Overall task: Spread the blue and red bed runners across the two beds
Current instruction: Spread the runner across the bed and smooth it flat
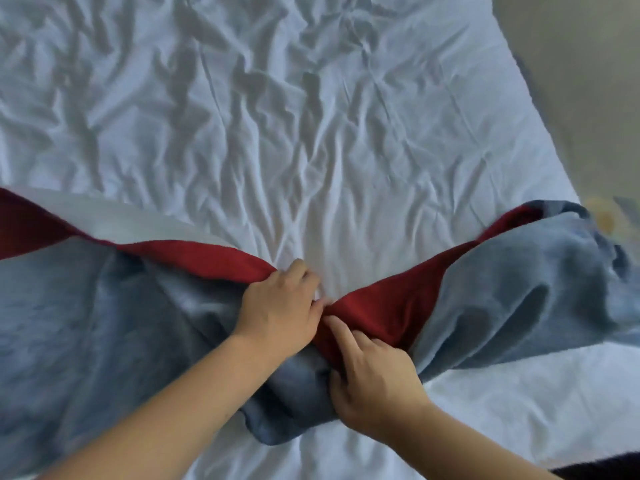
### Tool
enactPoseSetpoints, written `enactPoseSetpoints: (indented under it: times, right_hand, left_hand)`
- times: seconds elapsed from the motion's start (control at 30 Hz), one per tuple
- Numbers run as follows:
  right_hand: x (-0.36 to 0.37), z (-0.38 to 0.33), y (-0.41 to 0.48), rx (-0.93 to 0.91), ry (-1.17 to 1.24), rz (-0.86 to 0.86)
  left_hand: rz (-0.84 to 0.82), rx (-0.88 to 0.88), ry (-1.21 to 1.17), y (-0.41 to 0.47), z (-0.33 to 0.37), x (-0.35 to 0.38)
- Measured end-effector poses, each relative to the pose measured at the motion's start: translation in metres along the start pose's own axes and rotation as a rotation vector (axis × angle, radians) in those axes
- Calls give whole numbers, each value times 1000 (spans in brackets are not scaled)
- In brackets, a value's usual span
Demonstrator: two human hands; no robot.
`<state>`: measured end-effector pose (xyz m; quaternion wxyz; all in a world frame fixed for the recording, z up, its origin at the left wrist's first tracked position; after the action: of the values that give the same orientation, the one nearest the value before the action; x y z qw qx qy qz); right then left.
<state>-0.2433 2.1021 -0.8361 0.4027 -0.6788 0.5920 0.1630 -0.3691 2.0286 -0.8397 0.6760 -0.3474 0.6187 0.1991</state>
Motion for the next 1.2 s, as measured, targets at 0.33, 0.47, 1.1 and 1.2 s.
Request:
enactPoseSetpoints:
  times: [0.33,0.47,1.1,1.2]
  right_hand:
    - [-38,16,35,222,179,75]
    - [-47,19,44,223,312,125]
    - [-248,57,239,159,251,536]
    - [-207,86,258,297,153,325]
  left_hand:
    - [2,101,-134,-35,6,-5]
    - [41,-16,-154,-37,-4,-10]
    - [-169,-410,-71,125,-134,-24]
    - [-239,-410,-104,135,-144,1]
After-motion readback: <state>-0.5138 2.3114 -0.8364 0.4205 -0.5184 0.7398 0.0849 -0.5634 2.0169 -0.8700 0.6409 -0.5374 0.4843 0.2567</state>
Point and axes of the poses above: each hand's wrist, its own y-axis towards the middle knuckle, its own x-axis out of the palm, z = x × y, the point moved 8 cm from there along y, towards the middle knuckle, and after that the axes turned 11 degrees about y, right-handed, at the moved point
